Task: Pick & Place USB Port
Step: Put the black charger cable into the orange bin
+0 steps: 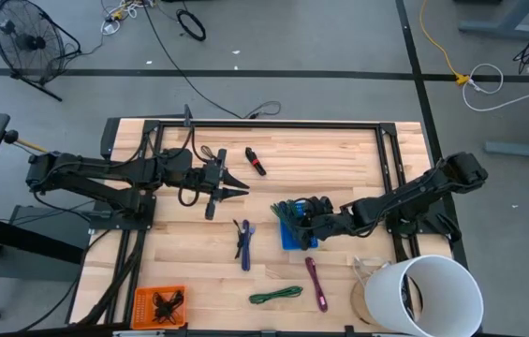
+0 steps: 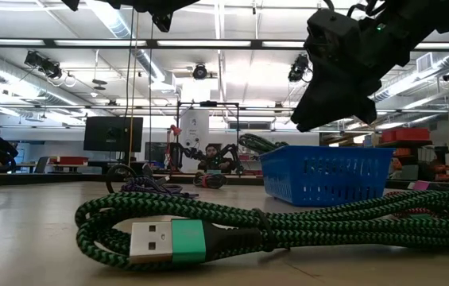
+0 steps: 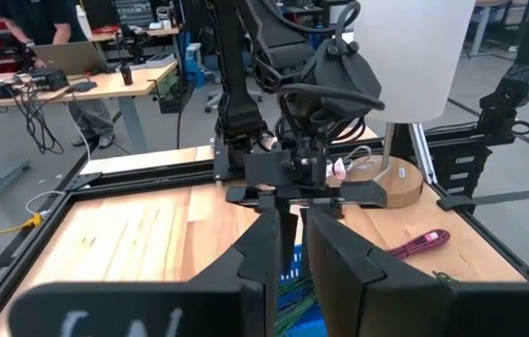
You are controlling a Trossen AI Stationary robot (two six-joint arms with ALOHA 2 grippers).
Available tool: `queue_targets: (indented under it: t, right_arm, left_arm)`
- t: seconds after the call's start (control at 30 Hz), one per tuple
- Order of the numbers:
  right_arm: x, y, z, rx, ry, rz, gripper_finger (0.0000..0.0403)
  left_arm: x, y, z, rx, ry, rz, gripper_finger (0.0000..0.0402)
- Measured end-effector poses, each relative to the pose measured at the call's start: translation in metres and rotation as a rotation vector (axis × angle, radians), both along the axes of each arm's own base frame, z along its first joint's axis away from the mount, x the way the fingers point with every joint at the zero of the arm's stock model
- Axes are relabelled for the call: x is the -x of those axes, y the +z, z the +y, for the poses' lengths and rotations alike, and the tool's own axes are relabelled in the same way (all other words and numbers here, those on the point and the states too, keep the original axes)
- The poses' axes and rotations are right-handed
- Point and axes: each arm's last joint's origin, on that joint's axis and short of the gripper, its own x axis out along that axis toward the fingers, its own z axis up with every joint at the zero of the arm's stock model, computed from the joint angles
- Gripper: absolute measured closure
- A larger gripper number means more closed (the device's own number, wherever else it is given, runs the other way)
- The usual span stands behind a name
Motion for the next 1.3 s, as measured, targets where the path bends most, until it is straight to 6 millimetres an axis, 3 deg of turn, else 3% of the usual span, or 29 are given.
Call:
queue_targets:
  t: [0.27,0.47,0.7,1.13,1.3]
  right_arm:
    - [-0.002,0.002,0.000,0.034,0.021,-0.019,0.0259]
    - [-0.006,0.005,0.006,-0.009,0.193,-0.041,0.0258]
    - [-0.011,0.011,0.001,0.070,0.144,-0.113,0.0265]
    - [-0.026,0.018,-0.088,0.197,0.015,-0.129,0.0271]
    - [-0.026,0.018,-0.110,0.195,0.010,-0.122,0.0271]
  left_arm:
    - [0.000,0.000,0.000,0.000,0.000,0.004,0.0340]
    - [0.000,-0.001,0.000,0.000,0.000,0.015,0.0340]
    - [0.000,-0.002,0.000,0.001,0.000,0.019,0.0340]
    - [0.001,-0.004,0.000,-0.001,0.011,0.042,0.0340]
    - [0.002,-0.011,0.007,-0.080,0.190,0.116,0.0340]
